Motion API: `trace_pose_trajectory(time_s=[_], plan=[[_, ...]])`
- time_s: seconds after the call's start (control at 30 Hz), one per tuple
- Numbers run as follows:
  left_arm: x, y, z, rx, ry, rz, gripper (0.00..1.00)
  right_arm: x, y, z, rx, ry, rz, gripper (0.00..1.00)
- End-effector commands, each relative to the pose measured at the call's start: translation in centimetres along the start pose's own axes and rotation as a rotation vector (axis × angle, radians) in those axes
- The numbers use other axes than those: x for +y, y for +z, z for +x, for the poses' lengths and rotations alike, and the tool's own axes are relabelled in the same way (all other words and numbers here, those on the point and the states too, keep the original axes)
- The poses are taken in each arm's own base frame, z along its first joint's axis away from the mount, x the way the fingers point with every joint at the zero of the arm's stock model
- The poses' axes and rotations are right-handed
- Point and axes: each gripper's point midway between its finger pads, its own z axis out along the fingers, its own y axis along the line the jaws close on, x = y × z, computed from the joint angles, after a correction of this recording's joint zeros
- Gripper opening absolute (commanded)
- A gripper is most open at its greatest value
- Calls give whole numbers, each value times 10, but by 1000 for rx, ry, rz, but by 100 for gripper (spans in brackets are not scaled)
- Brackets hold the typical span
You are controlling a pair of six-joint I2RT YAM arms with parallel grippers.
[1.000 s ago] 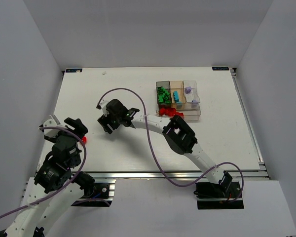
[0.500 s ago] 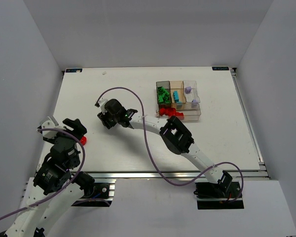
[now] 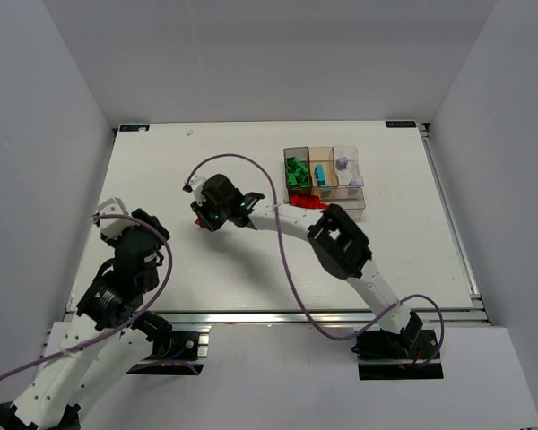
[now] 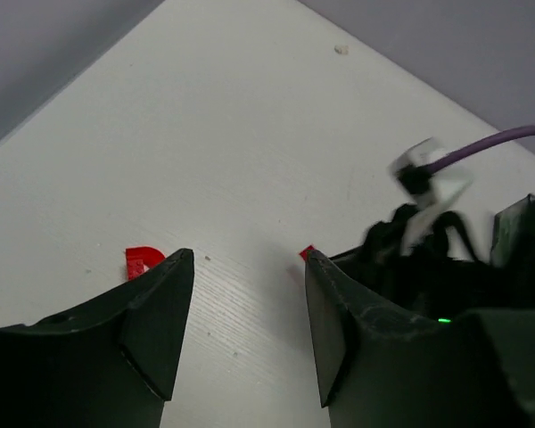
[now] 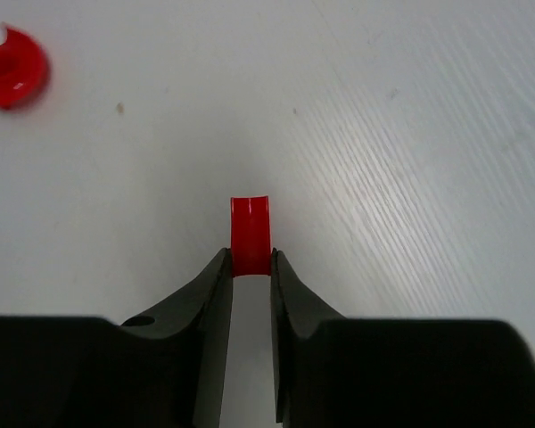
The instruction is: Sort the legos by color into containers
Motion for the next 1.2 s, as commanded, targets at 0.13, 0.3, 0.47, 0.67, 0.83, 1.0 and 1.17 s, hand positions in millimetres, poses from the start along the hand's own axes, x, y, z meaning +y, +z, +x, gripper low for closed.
trace_pose_trajectory(time_s=[0.13, 0.3, 0.47, 0.67, 0.83, 1.0, 1.17], plan=[[-30, 16, 56, 203, 35, 30, 69, -34, -202, -88, -233, -208, -104, 0], [-39, 18, 79, 307, 21, 33, 87, -79, -267, -23, -128, -256, 48, 0], [-43, 24, 96, 400, 29, 27, 93, -145, -300, 44, 14, -240, 183, 0], [-39, 34, 107, 481, 16, -6, 98, -183, -289, 96, 122, -246, 184, 0], [-26, 39, 107, 501, 8, -39, 98, -200, -276, 102, 146, -229, 160, 0], [-7, 45, 115, 526, -3, -87, 98, -217, -263, 109, 178, -218, 152, 21], [12, 52, 115, 536, -4, -152, 98, -218, -266, 104, 157, -208, 131, 61]])
